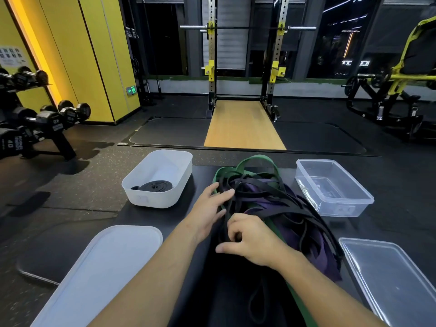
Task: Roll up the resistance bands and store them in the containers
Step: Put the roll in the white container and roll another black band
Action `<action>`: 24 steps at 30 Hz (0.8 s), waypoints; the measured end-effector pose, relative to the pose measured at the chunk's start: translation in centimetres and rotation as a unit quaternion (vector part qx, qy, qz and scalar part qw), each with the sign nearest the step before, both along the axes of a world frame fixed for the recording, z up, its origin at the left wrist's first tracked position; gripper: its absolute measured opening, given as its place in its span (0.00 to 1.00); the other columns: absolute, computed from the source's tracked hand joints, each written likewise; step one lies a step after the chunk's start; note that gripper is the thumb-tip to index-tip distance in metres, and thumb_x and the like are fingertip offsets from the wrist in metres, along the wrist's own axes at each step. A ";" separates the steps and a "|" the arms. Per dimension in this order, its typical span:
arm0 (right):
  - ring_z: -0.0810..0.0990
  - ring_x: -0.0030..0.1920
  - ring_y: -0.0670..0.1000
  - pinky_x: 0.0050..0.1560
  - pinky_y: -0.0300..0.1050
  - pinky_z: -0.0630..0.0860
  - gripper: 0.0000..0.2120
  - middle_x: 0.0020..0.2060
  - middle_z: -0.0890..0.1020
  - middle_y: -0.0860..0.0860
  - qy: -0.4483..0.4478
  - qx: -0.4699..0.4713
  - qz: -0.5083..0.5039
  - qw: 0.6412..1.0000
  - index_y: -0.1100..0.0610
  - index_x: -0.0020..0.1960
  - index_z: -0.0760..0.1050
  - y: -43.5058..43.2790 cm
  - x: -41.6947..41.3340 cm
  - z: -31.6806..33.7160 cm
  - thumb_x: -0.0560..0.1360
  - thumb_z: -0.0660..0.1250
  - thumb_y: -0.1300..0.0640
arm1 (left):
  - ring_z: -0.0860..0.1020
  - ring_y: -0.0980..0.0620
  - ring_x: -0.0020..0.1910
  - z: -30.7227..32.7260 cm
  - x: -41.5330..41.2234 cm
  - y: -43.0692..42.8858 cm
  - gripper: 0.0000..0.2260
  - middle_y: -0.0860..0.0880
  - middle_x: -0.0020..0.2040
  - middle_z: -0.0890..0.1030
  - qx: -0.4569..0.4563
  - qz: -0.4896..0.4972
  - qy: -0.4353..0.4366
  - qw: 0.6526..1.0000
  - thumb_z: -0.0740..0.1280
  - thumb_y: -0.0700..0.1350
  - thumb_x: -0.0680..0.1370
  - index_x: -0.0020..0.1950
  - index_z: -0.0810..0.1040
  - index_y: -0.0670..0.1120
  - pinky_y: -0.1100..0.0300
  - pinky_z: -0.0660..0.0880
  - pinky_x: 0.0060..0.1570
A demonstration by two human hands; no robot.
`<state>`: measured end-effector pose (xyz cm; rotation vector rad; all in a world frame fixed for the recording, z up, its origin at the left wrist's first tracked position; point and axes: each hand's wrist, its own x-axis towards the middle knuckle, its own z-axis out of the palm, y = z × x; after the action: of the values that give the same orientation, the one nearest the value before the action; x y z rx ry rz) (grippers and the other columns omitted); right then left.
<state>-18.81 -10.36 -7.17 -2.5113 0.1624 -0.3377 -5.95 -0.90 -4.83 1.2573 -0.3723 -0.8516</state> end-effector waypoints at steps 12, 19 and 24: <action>0.77 0.61 0.56 0.57 0.50 0.78 0.05 0.61 0.78 0.55 -0.268 -0.221 -0.044 0.937 0.63 0.48 0.80 2.5 -0.1 0.6 0.73 0.72 0.64 | 0.80 0.50 0.52 2.4 0.3 1.8 0.28 0.45 0.56 0.83 0.116 -0.192 0.012 0.974 0.66 0.65 0.80 0.68 0.81 0.44 0.57 0.81 0.46; 0.75 0.49 0.52 0.46 0.49 0.70 0.08 0.60 0.76 0.49 -0.231 -0.238 -0.180 0.926 0.52 0.47 0.83 2.3 -1.6 0.2 0.73 0.77 0.49 | 0.78 0.56 0.49 4.2 0.9 2.7 0.10 0.51 0.51 0.84 0.177 -0.101 -0.138 0.969 0.63 0.47 0.85 0.55 0.84 0.46 0.57 0.72 0.53; 0.74 0.41 0.51 0.42 0.51 0.73 0.08 0.43 0.73 0.46 -0.239 -0.192 -0.229 0.924 0.53 0.43 0.83 1.6 -1.9 0.2 0.76 0.74 0.50 | 0.79 0.57 0.53 5.1 1.3 2.4 0.10 0.52 0.51 0.82 0.099 0.026 -0.115 0.988 0.61 0.45 0.87 0.50 0.80 0.47 0.57 0.75 0.56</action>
<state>-20.69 -8.72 -6.98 -2.6495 0.5309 -1.2670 -4.66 1.52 0.31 1.5503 -0.4445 -0.7143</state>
